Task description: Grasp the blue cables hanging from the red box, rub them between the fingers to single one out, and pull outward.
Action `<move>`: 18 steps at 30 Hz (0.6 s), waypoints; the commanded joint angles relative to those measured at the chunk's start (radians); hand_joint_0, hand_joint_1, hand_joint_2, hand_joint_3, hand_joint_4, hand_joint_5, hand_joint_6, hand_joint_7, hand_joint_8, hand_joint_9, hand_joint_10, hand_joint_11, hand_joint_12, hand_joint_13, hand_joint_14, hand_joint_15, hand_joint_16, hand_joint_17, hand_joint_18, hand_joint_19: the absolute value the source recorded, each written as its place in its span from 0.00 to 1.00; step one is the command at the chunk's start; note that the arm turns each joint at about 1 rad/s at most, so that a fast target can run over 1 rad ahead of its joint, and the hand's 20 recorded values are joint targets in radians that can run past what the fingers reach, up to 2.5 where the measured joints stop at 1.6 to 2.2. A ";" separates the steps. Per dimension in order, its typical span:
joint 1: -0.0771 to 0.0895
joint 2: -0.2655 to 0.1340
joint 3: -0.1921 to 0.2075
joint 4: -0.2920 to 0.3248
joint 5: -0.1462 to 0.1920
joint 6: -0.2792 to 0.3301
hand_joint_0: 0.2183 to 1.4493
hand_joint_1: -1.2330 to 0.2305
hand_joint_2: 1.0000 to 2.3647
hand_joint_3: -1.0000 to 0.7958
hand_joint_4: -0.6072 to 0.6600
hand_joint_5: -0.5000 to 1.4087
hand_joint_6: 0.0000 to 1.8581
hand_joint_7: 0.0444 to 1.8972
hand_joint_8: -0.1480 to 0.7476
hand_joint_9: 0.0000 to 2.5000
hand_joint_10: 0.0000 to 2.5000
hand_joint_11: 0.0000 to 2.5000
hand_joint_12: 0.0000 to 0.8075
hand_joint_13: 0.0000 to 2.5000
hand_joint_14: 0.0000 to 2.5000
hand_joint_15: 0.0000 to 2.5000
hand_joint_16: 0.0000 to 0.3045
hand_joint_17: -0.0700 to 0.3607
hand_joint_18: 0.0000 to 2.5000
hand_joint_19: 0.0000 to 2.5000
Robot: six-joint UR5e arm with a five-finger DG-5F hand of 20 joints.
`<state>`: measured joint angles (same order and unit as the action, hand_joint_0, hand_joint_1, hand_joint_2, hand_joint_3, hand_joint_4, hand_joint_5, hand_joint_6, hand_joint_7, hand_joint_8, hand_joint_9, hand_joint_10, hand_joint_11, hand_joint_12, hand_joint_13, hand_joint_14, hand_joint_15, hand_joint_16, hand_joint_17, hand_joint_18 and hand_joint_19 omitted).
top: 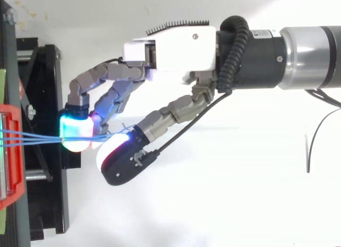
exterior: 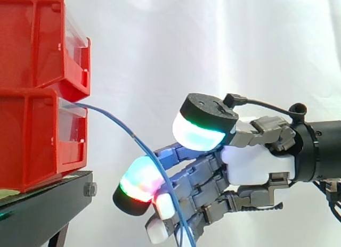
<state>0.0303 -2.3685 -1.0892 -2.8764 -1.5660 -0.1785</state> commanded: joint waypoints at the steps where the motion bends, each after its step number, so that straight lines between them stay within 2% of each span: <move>1: -0.006 0.000 0.000 -0.004 0.001 0.004 0.28 0.33 0.00 0.28 0.67 0.18 0.44 0.57 0.44 0.27 0.00 0.18 0.44 0.28 0.01 0.17 0.14 0.39 0.25 0.25; 9: -0.004 0.000 0.023 -0.009 0.007 0.002 0.29 0.31 0.00 0.28 0.67 0.19 0.43 0.58 0.44 0.29 0.00 0.18 0.44 0.29 0.01 0.18 0.14 0.39 0.26 0.25; 11: -0.001 0.000 0.034 -0.009 0.011 0.001 0.31 0.32 0.00 0.31 0.66 0.19 0.43 0.60 0.44 0.29 0.00 0.18 0.44 0.29 0.01 0.18 0.14 0.38 0.26 0.25; 12: 0.000 0.000 0.034 -0.009 0.012 0.001 0.31 0.30 0.01 0.40 0.61 0.18 0.45 0.60 0.44 0.28 0.00 0.19 0.43 0.29 0.01 0.18 0.14 0.38 0.26 0.26; 14: 0.003 0.000 0.042 -0.012 0.023 0.001 0.31 0.30 0.01 0.47 0.60 0.17 0.46 0.57 0.45 0.28 0.00 0.19 0.45 0.29 0.01 0.18 0.15 0.40 0.27 0.25; 18: 0.010 0.000 0.042 -0.014 0.049 0.001 0.32 0.31 0.01 0.47 0.63 0.17 0.47 0.56 0.45 0.28 0.00 0.20 0.45 0.29 0.01 0.19 0.15 0.40 0.27 0.25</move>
<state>0.0347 -2.3684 -1.0497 -2.8889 -1.5363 -0.1778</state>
